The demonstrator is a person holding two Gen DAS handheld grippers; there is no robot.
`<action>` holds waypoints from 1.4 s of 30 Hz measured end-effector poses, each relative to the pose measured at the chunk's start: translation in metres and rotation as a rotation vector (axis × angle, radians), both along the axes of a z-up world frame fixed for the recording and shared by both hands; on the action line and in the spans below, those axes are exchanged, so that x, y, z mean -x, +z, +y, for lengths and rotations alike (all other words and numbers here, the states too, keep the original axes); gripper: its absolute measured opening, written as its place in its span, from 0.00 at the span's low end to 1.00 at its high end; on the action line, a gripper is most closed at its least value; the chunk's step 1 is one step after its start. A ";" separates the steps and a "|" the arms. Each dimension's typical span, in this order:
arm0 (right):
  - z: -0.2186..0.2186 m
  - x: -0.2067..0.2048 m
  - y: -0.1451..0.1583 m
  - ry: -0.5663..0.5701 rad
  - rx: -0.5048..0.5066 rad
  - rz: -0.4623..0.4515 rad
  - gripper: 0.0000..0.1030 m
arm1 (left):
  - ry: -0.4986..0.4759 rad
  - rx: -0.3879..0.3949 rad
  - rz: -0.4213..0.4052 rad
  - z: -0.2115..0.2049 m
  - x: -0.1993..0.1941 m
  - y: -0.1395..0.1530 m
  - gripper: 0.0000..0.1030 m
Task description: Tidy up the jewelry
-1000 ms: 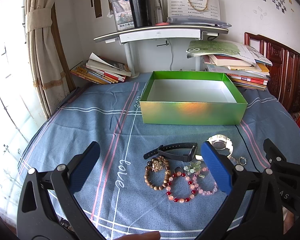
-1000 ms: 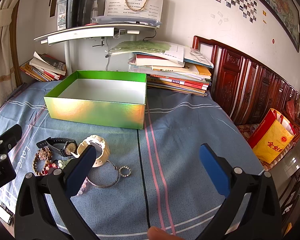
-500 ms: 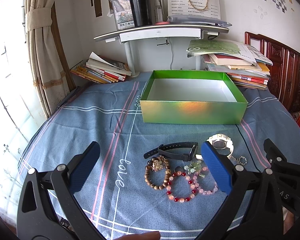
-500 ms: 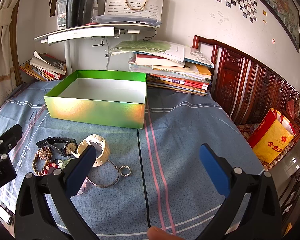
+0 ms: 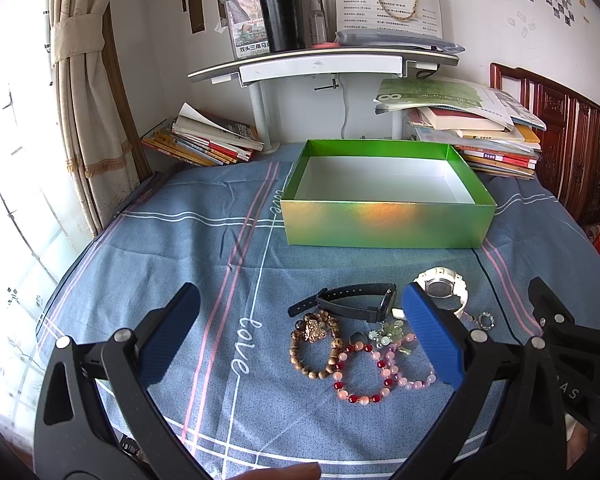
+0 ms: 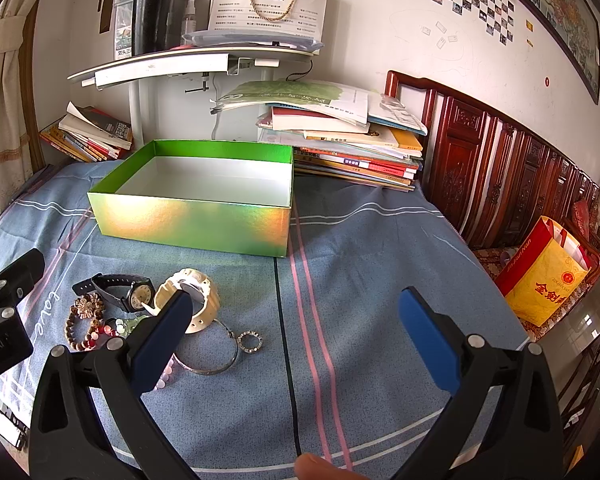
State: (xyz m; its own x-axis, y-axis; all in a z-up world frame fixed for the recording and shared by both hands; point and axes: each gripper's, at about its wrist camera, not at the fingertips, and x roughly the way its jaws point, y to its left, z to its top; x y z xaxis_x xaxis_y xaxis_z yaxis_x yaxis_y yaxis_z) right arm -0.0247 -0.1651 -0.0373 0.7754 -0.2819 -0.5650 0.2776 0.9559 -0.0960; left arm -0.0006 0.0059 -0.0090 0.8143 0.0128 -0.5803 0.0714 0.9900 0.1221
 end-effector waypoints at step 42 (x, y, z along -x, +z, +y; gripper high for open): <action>0.003 -0.005 0.001 0.004 0.003 0.014 0.98 | 0.004 -0.018 0.032 0.001 -0.004 -0.007 0.97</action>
State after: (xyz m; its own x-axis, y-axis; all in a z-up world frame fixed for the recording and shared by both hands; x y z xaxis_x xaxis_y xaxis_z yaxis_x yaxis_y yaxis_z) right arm -0.0198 -0.1623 -0.0365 0.7684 -0.2804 -0.5752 0.2725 0.9567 -0.1023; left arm 0.0031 0.0073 -0.0156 0.7953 0.0263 -0.6056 0.0717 0.9880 0.1371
